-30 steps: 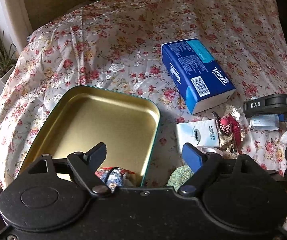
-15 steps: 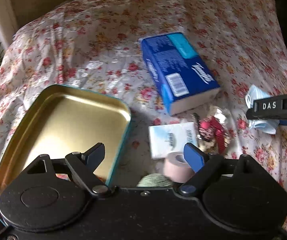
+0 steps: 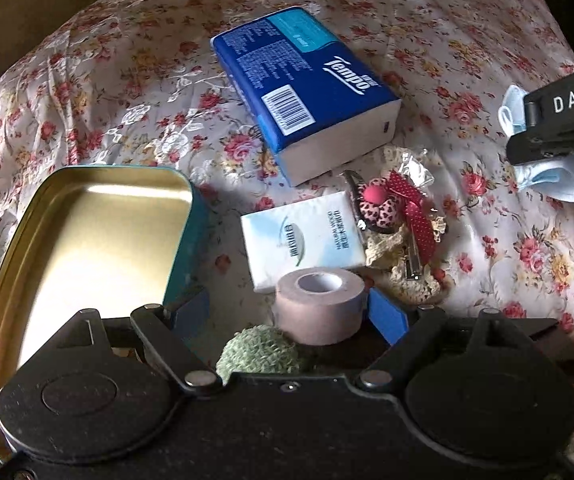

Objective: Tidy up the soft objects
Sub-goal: 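Grasp the beige tape roll with the left tool while the right holds the mask, then carry the tape roll into the tray and open the left tool while the right carries the mask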

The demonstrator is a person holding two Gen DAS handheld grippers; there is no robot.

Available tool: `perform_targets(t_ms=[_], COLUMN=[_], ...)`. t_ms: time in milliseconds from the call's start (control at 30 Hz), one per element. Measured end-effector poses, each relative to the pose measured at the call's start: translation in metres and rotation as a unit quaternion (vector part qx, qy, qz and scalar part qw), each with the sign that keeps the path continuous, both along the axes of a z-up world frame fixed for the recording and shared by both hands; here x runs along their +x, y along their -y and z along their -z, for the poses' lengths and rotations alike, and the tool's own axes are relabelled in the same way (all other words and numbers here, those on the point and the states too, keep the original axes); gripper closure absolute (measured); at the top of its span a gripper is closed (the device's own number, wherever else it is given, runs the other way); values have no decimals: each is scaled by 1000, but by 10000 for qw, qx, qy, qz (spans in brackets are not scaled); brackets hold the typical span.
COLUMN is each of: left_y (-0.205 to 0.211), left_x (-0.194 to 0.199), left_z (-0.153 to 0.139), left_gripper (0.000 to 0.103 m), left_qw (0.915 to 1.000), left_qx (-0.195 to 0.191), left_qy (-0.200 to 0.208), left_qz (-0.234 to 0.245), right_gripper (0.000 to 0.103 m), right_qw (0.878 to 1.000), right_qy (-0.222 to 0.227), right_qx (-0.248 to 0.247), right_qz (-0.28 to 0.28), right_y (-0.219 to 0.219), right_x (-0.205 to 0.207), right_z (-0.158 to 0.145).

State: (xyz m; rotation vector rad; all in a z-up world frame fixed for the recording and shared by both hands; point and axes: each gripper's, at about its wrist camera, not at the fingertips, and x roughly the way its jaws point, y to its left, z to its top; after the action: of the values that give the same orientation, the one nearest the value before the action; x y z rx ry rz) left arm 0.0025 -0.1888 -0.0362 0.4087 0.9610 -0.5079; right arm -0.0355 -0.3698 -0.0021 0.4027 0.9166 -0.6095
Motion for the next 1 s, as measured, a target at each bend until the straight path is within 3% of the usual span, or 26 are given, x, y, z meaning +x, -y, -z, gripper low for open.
perform_targets(t_ms=[67,200,300,733,1000], left_y=[3,4,1,-21,-51], left_x=[1,6,7,0,12], left_z=[1,5,4,-42,-63], left_gripper=[23,56,56,56,56], left_qw=[10000,9988,9981,9966,9938], left_qx=[5,-179,-298,-824,-1079], left_qy=[-28,-439,-531,4,199], left_qz=[25,75,-19,24,-184], right_gripper=[51,51,51,51,51], right_qw=[10000,9999,9999,9996,9993], right_qy=[20,46,84,204,265], right_qx=[54,124,112,4,-32], right_qz=[-34,-60,-72,-168,-274], right_y=[-1,-1,-2,-7,-10], right_x=[1,1,0,-1,-1], right_z=[1,3,2,0,0])
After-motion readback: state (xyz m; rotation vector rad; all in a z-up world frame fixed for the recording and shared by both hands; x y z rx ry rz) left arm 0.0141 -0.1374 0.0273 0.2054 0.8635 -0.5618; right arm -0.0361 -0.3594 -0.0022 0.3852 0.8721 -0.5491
